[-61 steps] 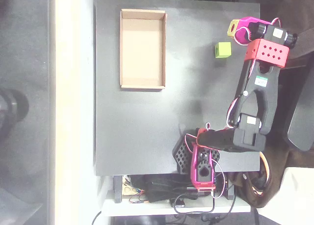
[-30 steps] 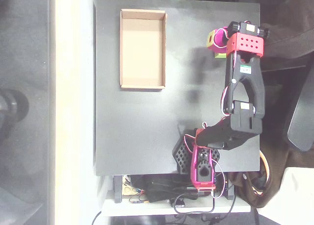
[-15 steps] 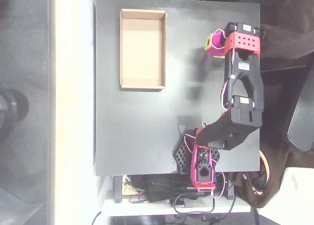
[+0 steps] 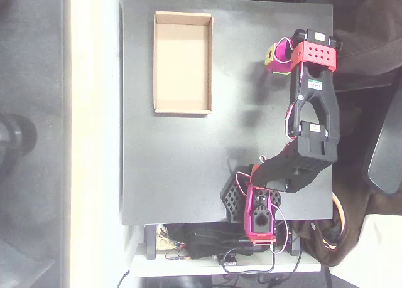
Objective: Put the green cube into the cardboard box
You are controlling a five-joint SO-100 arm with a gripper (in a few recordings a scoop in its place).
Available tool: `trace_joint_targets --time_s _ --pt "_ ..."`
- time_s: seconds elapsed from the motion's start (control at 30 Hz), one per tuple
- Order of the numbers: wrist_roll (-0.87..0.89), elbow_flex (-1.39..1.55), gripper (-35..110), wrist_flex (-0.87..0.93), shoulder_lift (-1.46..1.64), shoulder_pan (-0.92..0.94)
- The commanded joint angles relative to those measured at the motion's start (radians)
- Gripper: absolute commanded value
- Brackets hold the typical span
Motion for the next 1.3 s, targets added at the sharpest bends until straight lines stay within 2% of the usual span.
trace_joint_targets --time_s 0.0,0.13,0.47,0.77,1.27 --pt "0.006 -0.002 32 0.003 0.017 0.005" --pt "0.006 -0.002 29 0.003 0.025 -0.002" --pt "0.008 -0.002 10 0.005 0.029 0.009" --pt "0.008 -0.002 10 0.005 0.092 0.008" --pt "0.008 0.0 10 0.006 0.523 -0.003"
